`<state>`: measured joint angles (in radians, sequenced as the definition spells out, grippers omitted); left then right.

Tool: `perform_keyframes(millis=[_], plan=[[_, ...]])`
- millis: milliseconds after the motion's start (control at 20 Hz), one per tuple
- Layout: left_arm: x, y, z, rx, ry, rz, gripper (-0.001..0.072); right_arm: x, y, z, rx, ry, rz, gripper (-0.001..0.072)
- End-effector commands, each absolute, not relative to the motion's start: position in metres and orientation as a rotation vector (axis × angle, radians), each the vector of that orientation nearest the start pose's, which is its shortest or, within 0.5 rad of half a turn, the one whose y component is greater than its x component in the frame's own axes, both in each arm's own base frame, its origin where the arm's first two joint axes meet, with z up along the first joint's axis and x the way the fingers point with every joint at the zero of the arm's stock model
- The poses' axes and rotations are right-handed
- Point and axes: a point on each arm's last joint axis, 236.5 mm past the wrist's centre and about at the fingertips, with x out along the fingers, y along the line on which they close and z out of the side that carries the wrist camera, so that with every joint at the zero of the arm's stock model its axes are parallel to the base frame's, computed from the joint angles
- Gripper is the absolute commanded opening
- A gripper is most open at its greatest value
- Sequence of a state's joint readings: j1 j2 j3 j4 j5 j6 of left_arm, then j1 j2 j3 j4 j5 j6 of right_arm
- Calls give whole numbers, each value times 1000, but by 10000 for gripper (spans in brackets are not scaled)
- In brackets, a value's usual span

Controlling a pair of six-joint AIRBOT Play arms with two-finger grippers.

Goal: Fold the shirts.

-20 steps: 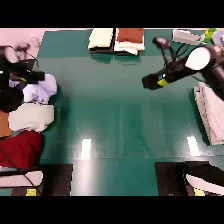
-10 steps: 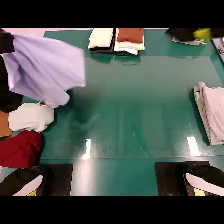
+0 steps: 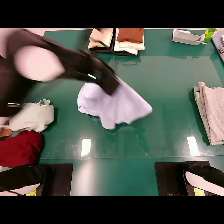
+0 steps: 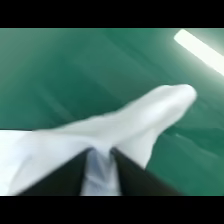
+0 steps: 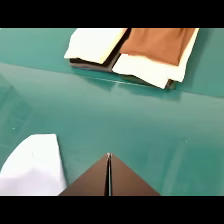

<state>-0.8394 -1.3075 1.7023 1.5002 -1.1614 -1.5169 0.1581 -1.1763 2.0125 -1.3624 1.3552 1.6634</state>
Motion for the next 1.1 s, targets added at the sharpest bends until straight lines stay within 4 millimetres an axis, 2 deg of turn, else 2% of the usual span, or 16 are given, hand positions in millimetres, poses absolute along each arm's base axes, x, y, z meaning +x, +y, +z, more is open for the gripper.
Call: perform_keyframes(millis=[0,50,100,200,300,400,500,650,800,900,1050], plan=[[287,-412,145,399,848,-947,496,378,107,367,141,567,313,17],[303,-395,140,418,864,-881,496,377,107,366,140,571,313,18],[326,-369,141,425,874,-789,497,377,107,366,140,574,313,18],[378,-299,148,410,885,-585,496,376,107,365,139,578,312,17],[417,-230,142,313,946,-420,496,376,107,365,139,578,313,18],[439,-174,117,215,1020,-307,497,376,107,364,139,580,312,18],[444,-142,75,133,1126,-251,497,377,107,363,139,582,312,18],[442,-127,4,61,1269,-224,497,381,107,344,140,629,308,18],[440,-127,-51,66,1377,-212,497,386,108,308,142,720,299,17],[440,-131,-75,52,1415,-215,497,388,109,283,143,782,292,17],[445,-148,-82,-27,1403,-248,497,393,110,254,149,834,284,17]])
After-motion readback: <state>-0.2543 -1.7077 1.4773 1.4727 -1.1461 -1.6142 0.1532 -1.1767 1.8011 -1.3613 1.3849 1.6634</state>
